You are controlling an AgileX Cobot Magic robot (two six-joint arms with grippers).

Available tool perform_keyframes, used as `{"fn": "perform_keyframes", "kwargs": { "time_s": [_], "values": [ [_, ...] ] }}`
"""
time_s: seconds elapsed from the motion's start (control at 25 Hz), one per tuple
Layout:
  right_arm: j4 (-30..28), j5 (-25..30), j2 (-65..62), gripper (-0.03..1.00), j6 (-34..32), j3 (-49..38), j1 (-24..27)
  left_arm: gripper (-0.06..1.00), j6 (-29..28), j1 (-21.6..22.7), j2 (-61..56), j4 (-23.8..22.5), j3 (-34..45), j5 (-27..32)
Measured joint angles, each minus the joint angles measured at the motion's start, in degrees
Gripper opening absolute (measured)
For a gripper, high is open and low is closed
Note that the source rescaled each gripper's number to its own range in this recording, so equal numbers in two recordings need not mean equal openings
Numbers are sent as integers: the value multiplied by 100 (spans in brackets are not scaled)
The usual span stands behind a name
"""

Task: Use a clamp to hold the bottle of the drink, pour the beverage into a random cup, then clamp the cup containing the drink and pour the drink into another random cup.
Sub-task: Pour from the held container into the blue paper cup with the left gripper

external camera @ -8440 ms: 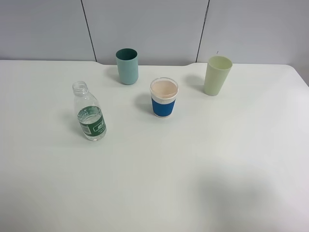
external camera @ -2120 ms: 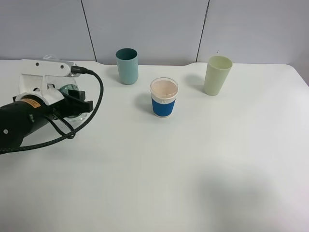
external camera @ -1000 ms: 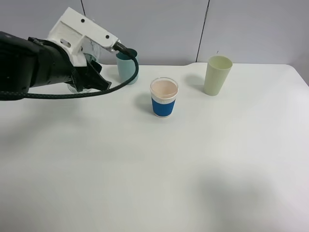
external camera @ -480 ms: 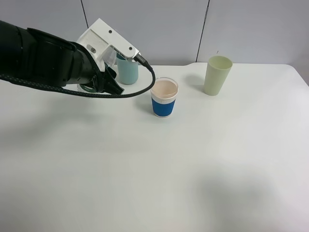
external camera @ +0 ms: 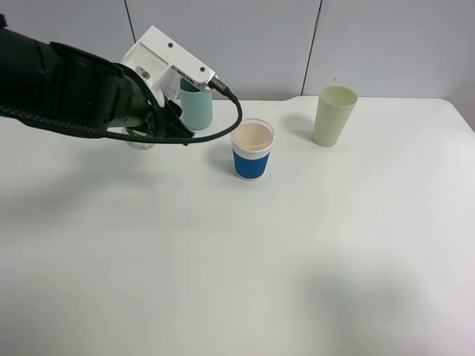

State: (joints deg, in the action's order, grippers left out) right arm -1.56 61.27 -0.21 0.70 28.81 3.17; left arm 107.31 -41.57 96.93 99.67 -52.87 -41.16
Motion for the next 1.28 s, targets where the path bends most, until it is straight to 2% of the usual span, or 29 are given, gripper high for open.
{"fn": "perform_keyframes", "kwargs": {
  "time_s": [0.6,1.28],
  "values": [
    [0,0,0,100,0,0,0,5,1245,-317,1050,27,-887,-1129],
    [0,0,0,100,0,0,0,5,2629,-687,2172,50,-1734,-1680]
  ]
}}
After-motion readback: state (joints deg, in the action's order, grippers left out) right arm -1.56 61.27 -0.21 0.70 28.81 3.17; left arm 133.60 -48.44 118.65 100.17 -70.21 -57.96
